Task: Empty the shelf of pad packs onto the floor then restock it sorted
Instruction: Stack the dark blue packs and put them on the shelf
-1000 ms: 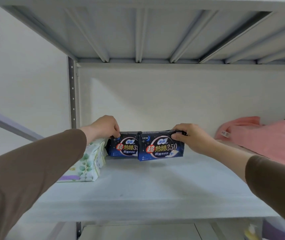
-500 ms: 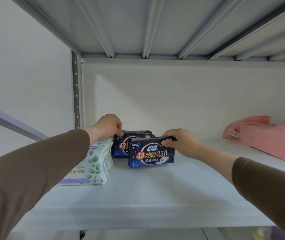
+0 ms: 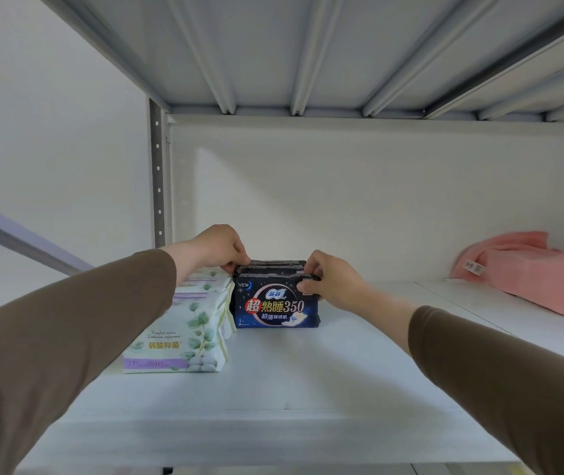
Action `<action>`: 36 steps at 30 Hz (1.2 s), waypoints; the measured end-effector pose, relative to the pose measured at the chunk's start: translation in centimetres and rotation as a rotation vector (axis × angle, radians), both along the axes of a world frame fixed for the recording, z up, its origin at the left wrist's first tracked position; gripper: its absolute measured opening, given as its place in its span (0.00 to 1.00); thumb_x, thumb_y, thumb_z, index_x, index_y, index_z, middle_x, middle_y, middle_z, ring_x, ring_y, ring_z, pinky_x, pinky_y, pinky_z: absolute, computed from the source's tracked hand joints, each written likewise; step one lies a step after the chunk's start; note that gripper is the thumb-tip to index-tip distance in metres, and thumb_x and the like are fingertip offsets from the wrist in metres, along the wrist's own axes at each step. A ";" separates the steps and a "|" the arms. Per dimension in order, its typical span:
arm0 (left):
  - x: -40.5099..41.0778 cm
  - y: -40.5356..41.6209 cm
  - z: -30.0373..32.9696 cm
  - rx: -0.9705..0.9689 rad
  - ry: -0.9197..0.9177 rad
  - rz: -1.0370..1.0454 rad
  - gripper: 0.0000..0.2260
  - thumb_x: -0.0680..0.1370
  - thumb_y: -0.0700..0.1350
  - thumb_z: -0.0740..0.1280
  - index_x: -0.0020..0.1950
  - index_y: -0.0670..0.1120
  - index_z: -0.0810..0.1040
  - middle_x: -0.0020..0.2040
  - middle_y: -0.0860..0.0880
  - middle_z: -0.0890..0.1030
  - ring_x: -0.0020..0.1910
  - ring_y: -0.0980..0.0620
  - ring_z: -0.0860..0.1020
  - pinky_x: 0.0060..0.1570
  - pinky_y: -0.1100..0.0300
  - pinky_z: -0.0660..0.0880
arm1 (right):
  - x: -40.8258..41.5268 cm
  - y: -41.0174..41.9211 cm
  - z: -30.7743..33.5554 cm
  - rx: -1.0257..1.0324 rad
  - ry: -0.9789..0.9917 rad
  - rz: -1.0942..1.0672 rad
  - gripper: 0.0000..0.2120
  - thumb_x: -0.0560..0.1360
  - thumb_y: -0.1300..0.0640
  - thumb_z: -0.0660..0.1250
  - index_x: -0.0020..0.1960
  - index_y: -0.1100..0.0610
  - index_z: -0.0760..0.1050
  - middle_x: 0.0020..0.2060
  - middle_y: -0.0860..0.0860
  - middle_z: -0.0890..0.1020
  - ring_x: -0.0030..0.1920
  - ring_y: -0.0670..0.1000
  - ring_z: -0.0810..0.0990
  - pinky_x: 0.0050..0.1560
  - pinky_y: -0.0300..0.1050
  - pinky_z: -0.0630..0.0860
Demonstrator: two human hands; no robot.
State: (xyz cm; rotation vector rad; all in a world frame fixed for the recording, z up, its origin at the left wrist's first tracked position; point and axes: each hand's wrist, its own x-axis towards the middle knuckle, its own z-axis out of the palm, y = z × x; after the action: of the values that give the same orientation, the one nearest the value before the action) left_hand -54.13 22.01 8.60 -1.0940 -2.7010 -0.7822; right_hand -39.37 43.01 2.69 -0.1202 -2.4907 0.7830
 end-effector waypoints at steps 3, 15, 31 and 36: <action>-0.2 -0.3 0.1 0.012 -0.001 -0.010 0.08 0.76 0.48 0.73 0.46 0.43 0.86 0.45 0.46 0.86 0.41 0.49 0.85 0.54 0.56 0.80 | -0.6 0.3 -0.1 -0.022 0.020 -0.033 0.11 0.71 0.52 0.75 0.44 0.51 0.73 0.47 0.51 0.80 0.48 0.56 0.82 0.49 0.59 0.81; 0.6 -0.6 0.5 -0.087 -0.053 -0.089 0.16 0.70 0.59 0.76 0.53 0.54 0.86 0.52 0.59 0.84 0.55 0.59 0.78 0.61 0.59 0.72 | -1.1 -0.2 -0.5 -0.040 0.061 -0.093 0.20 0.73 0.51 0.74 0.61 0.54 0.73 0.56 0.51 0.74 0.49 0.56 0.82 0.52 0.55 0.81; 1.8 -0.9 -0.5 -0.071 0.047 -0.099 0.22 0.71 0.52 0.77 0.64 0.51 0.81 0.59 0.53 0.81 0.59 0.54 0.77 0.56 0.62 0.68 | 0.2 -0.8 -0.8 0.110 0.085 -0.151 0.22 0.76 0.44 0.70 0.68 0.50 0.74 0.62 0.51 0.75 0.66 0.54 0.66 0.59 0.50 0.71; 3.5 -1.8 -0.7 -0.032 0.081 -0.111 0.24 0.72 0.54 0.76 0.67 0.54 0.78 0.67 0.53 0.76 0.67 0.53 0.72 0.62 0.61 0.64 | 1.7 -1.7 -0.6 0.121 0.119 -0.189 0.23 0.76 0.43 0.68 0.69 0.49 0.73 0.65 0.50 0.74 0.68 0.53 0.63 0.64 0.54 0.70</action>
State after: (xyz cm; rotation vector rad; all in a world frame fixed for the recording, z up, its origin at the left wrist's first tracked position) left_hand -50.61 20.19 7.90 -1.2640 -2.6139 -0.6965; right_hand -37.67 41.29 2.13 -0.2542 -2.3660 0.5437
